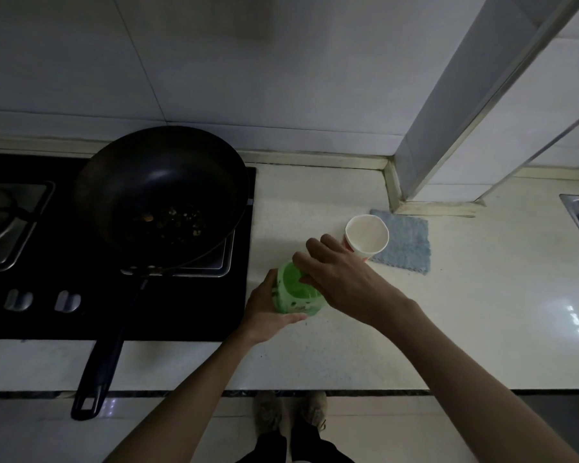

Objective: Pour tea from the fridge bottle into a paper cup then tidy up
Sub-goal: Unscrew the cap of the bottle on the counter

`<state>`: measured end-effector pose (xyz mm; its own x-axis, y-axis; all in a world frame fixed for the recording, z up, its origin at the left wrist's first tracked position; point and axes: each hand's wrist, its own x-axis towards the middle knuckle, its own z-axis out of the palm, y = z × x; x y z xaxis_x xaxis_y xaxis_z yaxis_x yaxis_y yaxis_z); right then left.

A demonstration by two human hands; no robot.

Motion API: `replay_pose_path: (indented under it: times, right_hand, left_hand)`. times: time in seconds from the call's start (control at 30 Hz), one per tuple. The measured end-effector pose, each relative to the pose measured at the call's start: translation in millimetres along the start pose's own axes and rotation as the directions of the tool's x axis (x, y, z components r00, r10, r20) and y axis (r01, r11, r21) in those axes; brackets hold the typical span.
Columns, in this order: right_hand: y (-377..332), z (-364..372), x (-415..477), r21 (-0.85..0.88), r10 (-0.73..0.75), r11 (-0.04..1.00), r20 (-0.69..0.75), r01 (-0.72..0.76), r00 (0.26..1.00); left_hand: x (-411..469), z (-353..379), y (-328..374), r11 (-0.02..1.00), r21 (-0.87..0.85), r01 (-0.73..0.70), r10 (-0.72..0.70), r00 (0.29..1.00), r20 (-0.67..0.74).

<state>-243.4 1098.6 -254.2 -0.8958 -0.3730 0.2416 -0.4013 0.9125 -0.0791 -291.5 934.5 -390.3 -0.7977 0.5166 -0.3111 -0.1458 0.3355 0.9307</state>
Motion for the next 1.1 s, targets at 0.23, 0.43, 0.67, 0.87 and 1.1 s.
replay_pose_path:
  times: [0.23, 0.43, 0.67, 0.87, 1.1]
  right_hand:
    - [3.5, -13.9, 1.8, 0.131, -0.013, 0.991, 0.095, 0.001, 0.995]
    - [-18.7, -11.2, 8.7, 0.056, 0.472, 0.878, 0.053, -0.475, 0.880]
    - [-15.6, -9.4, 3.8, 0.164, 0.296, 0.939, 0.068, -0.304, 0.953]
    - [-2.5, -17.9, 2.0, 0.140, 0.116, 0.981, 0.133, -0.135, 0.984]
    - [-8.6, -24.7, 4.2, 0.104, 0.185, 0.974, 0.160, -0.203, 0.970]
  left_hand:
    - [-2.5, 3.7, 0.0, 0.999, -0.037, 0.016, -0.017, 1.000, -0.023]
    - [-3.6, 4.7, -0.6, 0.998, -0.054, 0.011, -0.012, 0.999, -0.030]
    - [-5.3, 5.8, 2.5, 0.999, -0.048, 0.016, -0.017, 0.999, -0.035]
    - [-4.9, 5.8, 1.5, 0.999, -0.030, 0.010, -0.011, 0.999, -0.043]
    - [-5.6, 6.5, 3.7, 0.999, -0.041, 0.013, -0.015, 0.999, -0.047]
